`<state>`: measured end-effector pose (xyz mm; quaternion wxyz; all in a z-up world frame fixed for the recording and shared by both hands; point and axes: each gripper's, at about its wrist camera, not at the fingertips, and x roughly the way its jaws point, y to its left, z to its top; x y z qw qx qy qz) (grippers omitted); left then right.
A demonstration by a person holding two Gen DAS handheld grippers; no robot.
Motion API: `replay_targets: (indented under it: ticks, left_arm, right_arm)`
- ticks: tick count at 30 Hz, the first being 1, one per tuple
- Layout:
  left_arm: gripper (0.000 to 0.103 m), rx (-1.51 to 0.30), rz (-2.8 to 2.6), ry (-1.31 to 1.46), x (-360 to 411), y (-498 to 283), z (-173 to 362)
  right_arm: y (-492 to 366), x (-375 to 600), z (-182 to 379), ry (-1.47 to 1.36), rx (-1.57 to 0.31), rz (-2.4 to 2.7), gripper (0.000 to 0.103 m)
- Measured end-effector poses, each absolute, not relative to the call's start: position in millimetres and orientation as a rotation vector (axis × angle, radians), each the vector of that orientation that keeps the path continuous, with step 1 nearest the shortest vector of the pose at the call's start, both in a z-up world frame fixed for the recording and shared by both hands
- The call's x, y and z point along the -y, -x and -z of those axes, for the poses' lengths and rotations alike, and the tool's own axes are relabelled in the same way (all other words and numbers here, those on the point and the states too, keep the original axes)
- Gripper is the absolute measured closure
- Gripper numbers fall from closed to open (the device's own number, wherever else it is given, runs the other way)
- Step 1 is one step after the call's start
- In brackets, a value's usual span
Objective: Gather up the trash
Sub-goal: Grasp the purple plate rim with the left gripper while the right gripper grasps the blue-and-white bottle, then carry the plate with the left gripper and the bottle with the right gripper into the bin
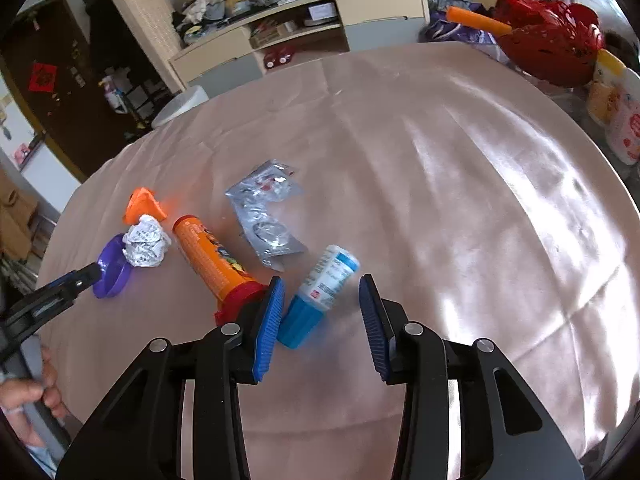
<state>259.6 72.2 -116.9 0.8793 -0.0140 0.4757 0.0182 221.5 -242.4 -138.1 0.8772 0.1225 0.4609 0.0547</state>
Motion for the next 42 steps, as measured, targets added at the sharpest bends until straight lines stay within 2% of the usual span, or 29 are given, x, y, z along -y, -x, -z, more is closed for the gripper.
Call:
replay_targets:
  ticks: [2, 3, 4, 6, 8, 12, 13, 14, 16, 26, 36, 42]
  left_arm:
    - [0.049, -1.01, -0.04, 0.03, -74, -267, 125]
    - [0.049, -1.011, -0.036, 0.032, -74, -268, 127]
    - [0.05, -1.002, -0.032, 0.036, -74, -269, 127]
    - [0.058, -0.994, -0.02, 0.04, -71, -270, 127]
    - [0.074, -0.983, 0.001, 0.029, -65, -267, 127]
    - [0.075, -0.981, 0.016, 0.007, -55, -262, 127]
    - [0.079, -0.984, 0.019, 0.008, -54, -261, 127]
    - [0.089, -0.987, 0.019, 0.01, -54, -259, 126]
    - [0.098, -1.003, 0.026, 0.02, -55, -254, 126]
    - [0.1, -1.032, 0.068, -0.044, -37, -201, 116]
    - [0.102, -0.96, 0.105, -0.068, -23, -118, 61]
    - [0.102, -0.969, 0.138, -0.061, -15, -63, 61]
  right_arm:
    - [-223, 239, 138, -0.244, -0.957, -0.121, 0.063]
    - [-223, 238, 138, -0.239, -0.954, -0.125, 0.063]
    - [-224, 237, 138, -0.231, -0.952, -0.127, 0.065]
    - [-226, 234, 139, -0.208, -0.948, -0.125, 0.074]
    - [-226, 233, 139, -0.189, -0.941, -0.126, 0.081]
    - [-225, 239, 139, -0.196, -0.945, -0.133, 0.082]
    - [-224, 241, 139, -0.193, -0.948, -0.129, 0.082]
    - [-222, 243, 139, -0.19, -0.95, -0.126, 0.082]
    - [-217, 246, 138, -0.184, -0.956, -0.12, 0.082]
    - [-173, 251, 128, -0.101, -0.991, -0.11, 0.083]
    - [-102, 241, 89, -0.114, -0.933, -0.188, 0.083]
    - [-58, 222, 91, -0.102, -0.932, -0.245, 0.083]
